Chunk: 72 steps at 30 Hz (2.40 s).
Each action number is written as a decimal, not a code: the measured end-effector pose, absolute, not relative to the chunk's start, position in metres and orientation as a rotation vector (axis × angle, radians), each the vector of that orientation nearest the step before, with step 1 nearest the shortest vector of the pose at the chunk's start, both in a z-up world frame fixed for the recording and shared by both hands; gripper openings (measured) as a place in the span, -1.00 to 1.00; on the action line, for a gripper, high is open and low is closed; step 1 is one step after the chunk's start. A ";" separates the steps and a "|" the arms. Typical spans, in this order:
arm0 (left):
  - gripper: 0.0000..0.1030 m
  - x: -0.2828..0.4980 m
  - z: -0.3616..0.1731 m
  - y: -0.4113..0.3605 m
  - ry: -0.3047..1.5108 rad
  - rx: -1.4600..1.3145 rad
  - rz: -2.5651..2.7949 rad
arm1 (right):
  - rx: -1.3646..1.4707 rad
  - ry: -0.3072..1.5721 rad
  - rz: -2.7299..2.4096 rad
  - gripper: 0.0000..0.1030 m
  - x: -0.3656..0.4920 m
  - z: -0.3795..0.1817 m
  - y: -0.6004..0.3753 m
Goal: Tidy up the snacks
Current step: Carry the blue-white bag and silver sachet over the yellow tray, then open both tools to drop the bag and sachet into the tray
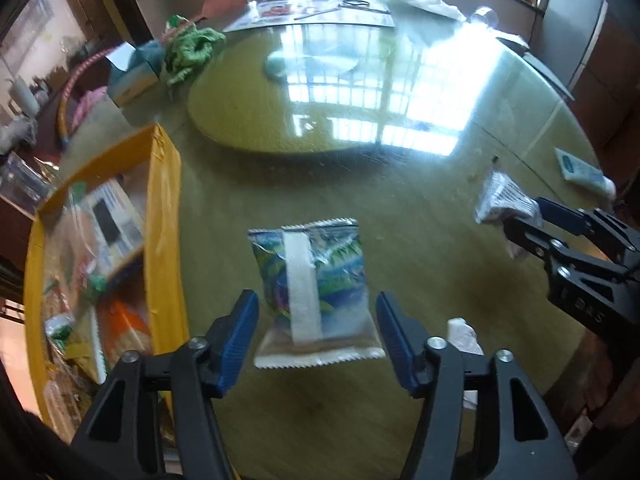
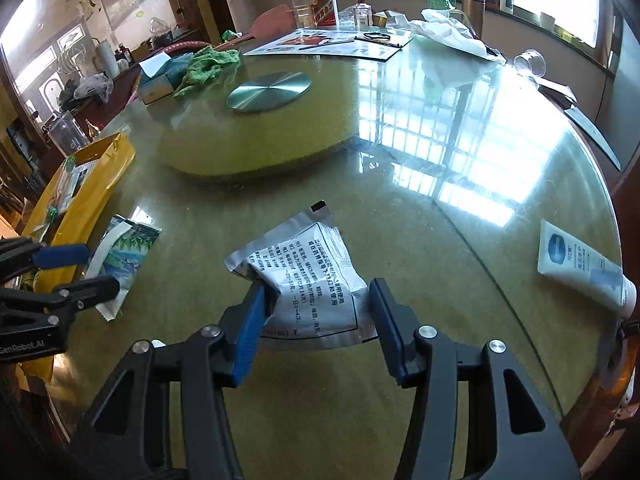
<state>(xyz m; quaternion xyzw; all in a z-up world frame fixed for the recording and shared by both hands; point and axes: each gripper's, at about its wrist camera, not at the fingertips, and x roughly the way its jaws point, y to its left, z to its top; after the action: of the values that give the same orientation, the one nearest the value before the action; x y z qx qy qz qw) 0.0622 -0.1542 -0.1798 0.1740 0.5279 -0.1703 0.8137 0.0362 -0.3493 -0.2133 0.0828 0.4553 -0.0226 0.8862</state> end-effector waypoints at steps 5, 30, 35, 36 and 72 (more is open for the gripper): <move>0.28 0.074 -0.195 -0.165 1.137 0.422 -0.338 | 0.165 0.947 -0.038 0.05 0.035 -0.213 -0.348; -0.18 -0.003 -0.097 -0.041 0.865 -0.005 -0.338 | 0.228 0.810 0.225 -0.17 -0.005 -0.162 -0.265; -0.18 -0.003 -0.072 0.018 0.806 -0.064 -0.228 | 0.218 0.776 0.349 -0.17 0.000 -0.137 -0.226; -0.18 -0.004 -0.070 0.028 0.797 -0.074 -0.206 | 0.221 0.772 0.372 -0.17 0.004 -0.132 -0.219; -0.08 0.091 -0.157 0.117 0.968 -0.149 -0.036 | -0.073 1.024 0.524 -0.06 0.230 -0.166 0.008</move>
<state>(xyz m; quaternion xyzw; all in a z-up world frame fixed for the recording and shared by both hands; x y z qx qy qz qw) 0.0914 0.1167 -0.1573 -0.0718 0.4648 -0.0174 0.8823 0.2304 0.0075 -0.1663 -0.0344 0.4842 0.2479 0.8384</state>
